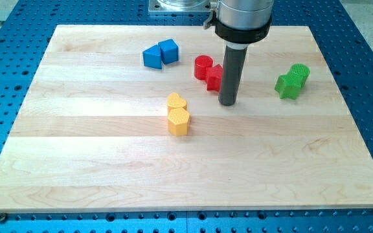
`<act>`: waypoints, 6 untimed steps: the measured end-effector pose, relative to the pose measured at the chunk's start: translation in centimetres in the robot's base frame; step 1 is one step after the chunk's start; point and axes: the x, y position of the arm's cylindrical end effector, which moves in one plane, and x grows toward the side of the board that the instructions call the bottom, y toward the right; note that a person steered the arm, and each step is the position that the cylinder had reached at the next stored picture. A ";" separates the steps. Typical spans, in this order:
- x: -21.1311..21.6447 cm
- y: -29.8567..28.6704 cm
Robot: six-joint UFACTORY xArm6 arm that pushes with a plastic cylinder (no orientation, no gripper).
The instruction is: Slide both the red blocks to the right side of the blue blocks
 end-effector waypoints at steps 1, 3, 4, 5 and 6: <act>-0.3 -0.4; -0.5 -0.3; -1.1 -1.2; -4.3 -2.9; -4.7 -2.8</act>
